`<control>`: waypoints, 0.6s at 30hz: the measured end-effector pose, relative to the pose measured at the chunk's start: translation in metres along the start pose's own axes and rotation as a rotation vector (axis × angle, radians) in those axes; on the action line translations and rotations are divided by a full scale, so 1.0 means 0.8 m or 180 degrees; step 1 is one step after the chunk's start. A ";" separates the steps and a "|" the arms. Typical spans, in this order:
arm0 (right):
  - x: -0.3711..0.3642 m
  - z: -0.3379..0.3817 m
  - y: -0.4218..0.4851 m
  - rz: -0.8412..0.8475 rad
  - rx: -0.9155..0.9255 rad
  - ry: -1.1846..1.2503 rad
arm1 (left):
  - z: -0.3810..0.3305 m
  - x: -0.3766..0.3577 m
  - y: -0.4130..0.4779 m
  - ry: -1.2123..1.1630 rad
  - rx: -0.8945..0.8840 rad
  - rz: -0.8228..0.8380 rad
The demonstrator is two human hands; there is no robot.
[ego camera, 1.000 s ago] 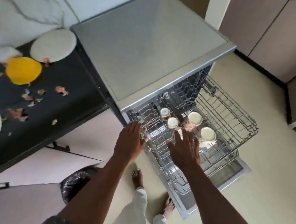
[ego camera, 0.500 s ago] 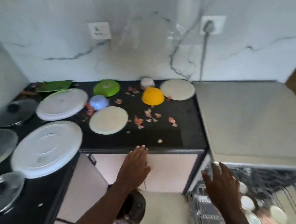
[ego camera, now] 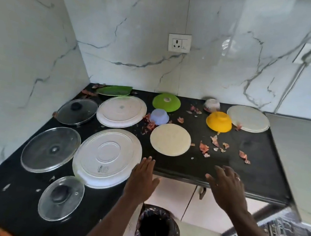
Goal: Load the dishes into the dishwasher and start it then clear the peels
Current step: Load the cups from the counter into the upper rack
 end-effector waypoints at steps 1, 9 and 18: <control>0.000 0.012 0.008 0.0020 0.0038 -0.0026 | 0.007 0.003 0.005 -0.0039 0.0023 -0.0047; -0.004 0.049 0.110 0.0207 -0.0062 -0.0104 | 0.066 0.000 0.085 -0.0116 0.0147 -0.0115; -0.016 0.051 0.343 0.0236 -0.0046 -0.0053 | 0.127 -0.006 0.270 0.0136 0.0325 -0.0171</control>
Point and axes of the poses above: each hand's wrist, its own y-axis towards the middle knuckle, its own x-axis out of the back of the hand, z = x × y, the point moved 2 cm from there along y, towards the middle knuckle, and after that the axes turned 12 degrees about -x, right-handed, at the moved point
